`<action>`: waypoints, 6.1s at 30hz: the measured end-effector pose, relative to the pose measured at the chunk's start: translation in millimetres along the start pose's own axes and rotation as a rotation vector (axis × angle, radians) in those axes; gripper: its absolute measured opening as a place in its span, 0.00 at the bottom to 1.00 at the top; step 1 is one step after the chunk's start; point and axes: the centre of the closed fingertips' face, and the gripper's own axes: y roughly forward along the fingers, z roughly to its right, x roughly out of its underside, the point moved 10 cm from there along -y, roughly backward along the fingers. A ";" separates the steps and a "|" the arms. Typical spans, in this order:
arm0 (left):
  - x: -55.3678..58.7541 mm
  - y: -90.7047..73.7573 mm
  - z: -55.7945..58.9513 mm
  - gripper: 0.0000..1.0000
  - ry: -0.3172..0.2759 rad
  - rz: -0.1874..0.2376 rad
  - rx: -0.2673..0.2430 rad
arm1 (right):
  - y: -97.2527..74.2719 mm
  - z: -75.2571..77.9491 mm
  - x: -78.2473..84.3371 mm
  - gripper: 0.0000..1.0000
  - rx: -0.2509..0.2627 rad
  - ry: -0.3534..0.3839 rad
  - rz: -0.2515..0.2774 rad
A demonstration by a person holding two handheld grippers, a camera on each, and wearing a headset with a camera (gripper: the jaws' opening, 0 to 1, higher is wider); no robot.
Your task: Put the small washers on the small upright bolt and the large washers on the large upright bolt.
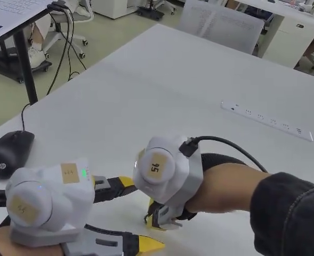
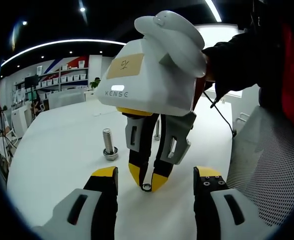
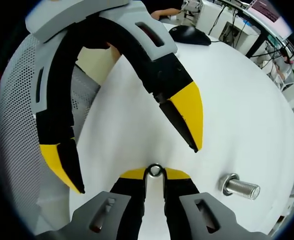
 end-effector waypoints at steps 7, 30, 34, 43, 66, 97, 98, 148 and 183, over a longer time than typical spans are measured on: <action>-0.5 1.6 0.8 0.60 0.003 -0.007 0.009 | -7.1 -1.1 13.7 0.14 0.001 0.031 -0.005; -5.2 15.2 5.1 0.60 0.020 -0.029 0.063 | -33.6 -13.7 85.2 0.14 0.056 0.201 -0.020; -4.7 16.8 6.2 0.60 0.022 -0.033 0.069 | -37.2 -17.6 96.5 0.14 0.065 0.235 -0.018; -2.6 17.6 7.1 0.60 0.020 -0.041 0.077 | -43.9 -23.8 120.4 0.14 0.083 0.308 -0.021; 0.4 16.7 8.7 0.59 0.020 -0.051 0.085 | -78.6 -20.4 155.6 0.14 0.125 0.389 -0.047; 0.9 16.0 5.8 0.59 0.015 -0.052 0.074 | -106.9 28.2 130.0 0.14 0.194 0.284 -0.054; 1.2 16.0 5.8 0.59 0.015 -0.052 0.074 | -106.4 28.6 130.0 0.14 0.193 0.284 -0.054; 7.2 13.9 3.3 0.59 -0.002 -0.070 0.056 | -55.3 37.4 140.8 0.14 0.106 0.307 -0.067; 4.4 15.4 3.2 0.59 0.005 -0.076 0.061 | -53.2 35.0 150.9 0.31 0.125 0.329 -0.025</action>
